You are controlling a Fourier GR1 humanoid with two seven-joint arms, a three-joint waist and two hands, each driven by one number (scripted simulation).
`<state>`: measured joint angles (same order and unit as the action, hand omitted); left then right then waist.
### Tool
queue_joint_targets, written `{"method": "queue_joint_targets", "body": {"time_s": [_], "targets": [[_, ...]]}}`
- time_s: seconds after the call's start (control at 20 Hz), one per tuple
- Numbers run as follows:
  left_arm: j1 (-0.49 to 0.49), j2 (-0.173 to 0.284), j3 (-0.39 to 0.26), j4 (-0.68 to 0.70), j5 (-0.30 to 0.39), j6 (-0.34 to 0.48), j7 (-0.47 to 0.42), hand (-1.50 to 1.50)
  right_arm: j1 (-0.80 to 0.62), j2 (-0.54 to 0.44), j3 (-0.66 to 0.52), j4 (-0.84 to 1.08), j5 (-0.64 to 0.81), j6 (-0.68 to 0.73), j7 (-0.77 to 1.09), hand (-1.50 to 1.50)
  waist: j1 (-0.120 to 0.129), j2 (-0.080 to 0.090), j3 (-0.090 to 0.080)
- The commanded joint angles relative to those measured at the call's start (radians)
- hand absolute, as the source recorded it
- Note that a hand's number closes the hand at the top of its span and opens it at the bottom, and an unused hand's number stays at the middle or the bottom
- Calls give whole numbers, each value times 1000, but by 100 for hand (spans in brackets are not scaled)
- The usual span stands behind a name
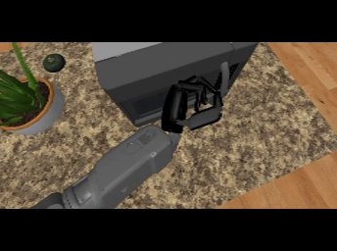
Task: Pick up the milk, place it into the microwave and close the microwave
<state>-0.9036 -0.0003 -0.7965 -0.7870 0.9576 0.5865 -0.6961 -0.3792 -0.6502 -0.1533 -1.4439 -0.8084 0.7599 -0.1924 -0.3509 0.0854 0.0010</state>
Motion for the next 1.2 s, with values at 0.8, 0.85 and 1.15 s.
{"method": "queue_joint_targets", "body": {"time_s": [0.8,0.85,1.15], "targets": [[-73,0,9,110,83,-24,-22,150,-17,-47,33,5,-109,88,51,-150,-5,20,-2],[-83,0,7,107,86,-21,-20,150,-9,-48,30,11,-123,91,51,-150,-15,15,-1],[-82,0,-4,113,102,-23,-36,150,-32,-84,29,10,-135,109,70,-150,-9,18,-2]]}}
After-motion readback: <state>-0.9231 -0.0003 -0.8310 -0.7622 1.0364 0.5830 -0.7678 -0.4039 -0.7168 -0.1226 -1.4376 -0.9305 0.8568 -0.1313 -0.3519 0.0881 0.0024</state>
